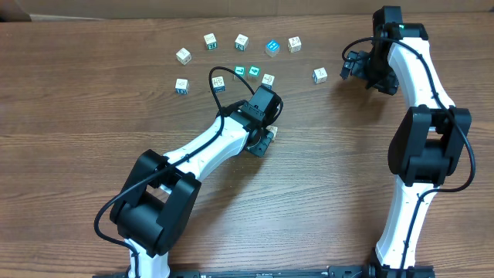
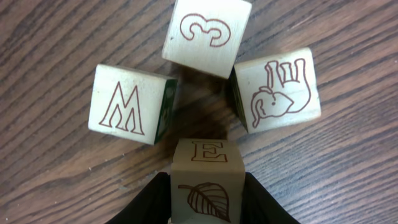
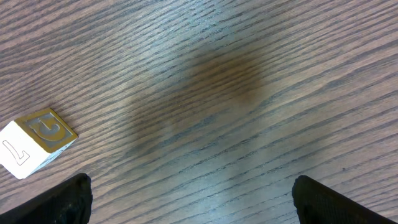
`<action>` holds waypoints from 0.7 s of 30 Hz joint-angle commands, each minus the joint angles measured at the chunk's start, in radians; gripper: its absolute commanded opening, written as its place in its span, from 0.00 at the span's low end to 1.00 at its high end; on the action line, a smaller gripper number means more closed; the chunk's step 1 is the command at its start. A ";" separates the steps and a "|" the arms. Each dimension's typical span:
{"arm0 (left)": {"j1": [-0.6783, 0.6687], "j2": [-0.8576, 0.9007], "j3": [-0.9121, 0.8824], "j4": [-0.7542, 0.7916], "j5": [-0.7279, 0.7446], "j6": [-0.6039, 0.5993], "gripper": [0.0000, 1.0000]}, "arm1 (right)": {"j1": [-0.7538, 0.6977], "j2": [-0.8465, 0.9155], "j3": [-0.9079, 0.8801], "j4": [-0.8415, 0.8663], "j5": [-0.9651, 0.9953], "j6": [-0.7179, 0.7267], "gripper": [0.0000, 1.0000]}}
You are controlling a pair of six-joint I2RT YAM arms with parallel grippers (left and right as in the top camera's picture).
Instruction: Form a circle
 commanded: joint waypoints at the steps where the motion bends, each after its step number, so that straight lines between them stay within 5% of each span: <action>1: -0.006 0.009 -0.019 0.013 -0.013 0.020 0.31 | 0.000 -0.025 0.022 0.002 0.002 0.004 1.00; 11: -0.006 0.009 -0.021 0.014 -0.013 0.020 0.41 | 0.000 -0.025 0.022 0.002 0.002 0.004 1.00; 21: -0.006 0.009 -0.021 0.022 -0.013 0.020 0.26 | 0.000 -0.025 0.022 0.002 0.002 0.004 1.00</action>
